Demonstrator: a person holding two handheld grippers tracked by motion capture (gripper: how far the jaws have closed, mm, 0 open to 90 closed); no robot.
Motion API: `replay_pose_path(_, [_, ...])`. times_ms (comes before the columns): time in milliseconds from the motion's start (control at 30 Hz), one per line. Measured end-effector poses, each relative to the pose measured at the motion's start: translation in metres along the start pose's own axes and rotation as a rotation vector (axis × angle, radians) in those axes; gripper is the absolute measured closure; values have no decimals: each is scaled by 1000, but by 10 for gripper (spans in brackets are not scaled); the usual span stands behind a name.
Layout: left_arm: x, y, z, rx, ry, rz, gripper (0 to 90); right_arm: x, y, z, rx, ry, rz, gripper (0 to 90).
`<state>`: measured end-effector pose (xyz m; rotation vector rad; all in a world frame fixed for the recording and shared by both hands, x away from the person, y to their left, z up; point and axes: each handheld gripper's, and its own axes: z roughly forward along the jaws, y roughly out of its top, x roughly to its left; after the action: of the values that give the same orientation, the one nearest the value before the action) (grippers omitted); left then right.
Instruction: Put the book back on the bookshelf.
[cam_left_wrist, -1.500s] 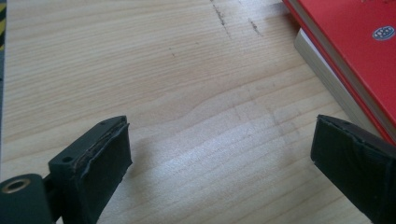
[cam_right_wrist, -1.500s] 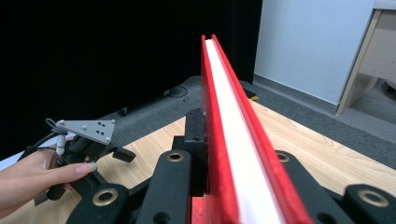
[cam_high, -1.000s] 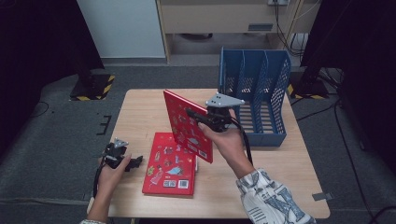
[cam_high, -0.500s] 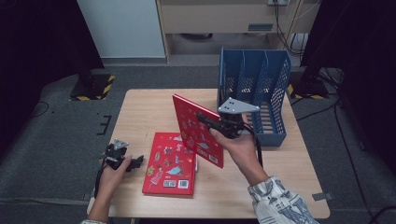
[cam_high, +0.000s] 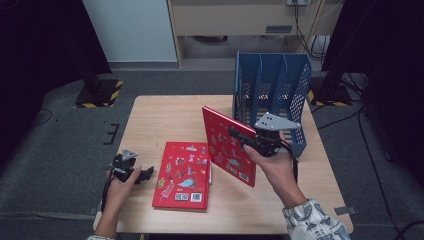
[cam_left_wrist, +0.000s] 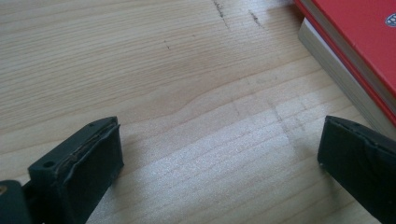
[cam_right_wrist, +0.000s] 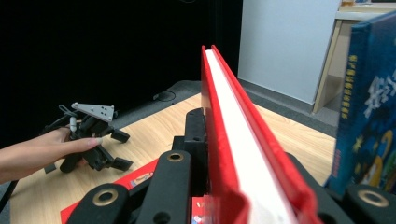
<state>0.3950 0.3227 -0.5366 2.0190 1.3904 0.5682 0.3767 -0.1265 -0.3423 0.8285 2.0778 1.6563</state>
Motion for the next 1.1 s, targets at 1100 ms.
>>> replay_pose_path(1100, [0, 0, 0, 0, 4, -4, 0, -12, 21, -72, -27, -73, 67, 787])
